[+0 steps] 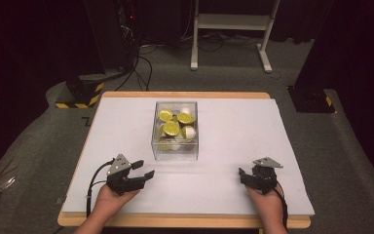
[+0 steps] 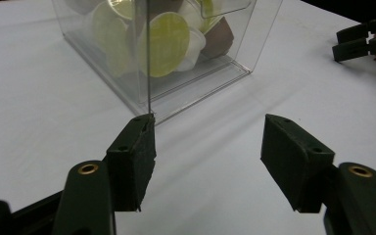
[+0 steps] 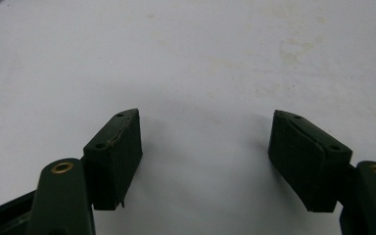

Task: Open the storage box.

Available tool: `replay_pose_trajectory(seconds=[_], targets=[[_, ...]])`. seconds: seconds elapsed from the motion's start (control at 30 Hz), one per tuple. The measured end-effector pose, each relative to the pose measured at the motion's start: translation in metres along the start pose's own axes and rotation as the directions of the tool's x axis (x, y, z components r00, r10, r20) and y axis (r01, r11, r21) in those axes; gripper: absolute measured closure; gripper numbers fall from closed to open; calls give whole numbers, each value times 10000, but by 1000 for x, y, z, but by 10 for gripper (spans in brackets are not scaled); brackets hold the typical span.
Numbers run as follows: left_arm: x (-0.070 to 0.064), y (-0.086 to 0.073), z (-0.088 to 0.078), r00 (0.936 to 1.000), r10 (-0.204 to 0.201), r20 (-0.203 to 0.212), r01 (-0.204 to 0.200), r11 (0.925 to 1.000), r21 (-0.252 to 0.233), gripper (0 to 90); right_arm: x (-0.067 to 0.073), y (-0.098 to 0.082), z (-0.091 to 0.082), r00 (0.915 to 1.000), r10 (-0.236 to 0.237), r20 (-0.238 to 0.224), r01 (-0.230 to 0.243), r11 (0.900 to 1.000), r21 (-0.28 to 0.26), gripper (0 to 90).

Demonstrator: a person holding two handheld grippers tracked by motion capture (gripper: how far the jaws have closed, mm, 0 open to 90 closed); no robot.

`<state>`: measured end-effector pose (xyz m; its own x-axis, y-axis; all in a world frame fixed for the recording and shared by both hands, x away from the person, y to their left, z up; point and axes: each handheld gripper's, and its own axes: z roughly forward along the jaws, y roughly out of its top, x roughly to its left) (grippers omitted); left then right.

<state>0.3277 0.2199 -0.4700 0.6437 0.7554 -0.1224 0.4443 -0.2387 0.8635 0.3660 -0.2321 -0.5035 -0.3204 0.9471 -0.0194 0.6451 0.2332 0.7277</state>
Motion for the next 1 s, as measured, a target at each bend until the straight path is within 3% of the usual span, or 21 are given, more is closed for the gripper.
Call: replay_pose_trajectory(seconds=[0.27,0.53,0.7,1.0], targets=[[-4,15,9,9995,117,291,-113,9998,-135,396,0,0,0,10000,-1,-7,1,10000,1,282],[-7,26,23,9992,260,314,-251,9992,-299,395,0,0,0,10000,-1,-7,1,10000,1,282],[-7,33,33,9988,88,486,-65,9989,-463,406,0,0,0,10000,-3,-10,3,10000,0,282],[-10,39,47,9984,253,503,-236,9992,-333,410,0,0,0,10000,-3,-20,3,10000,2,281]])
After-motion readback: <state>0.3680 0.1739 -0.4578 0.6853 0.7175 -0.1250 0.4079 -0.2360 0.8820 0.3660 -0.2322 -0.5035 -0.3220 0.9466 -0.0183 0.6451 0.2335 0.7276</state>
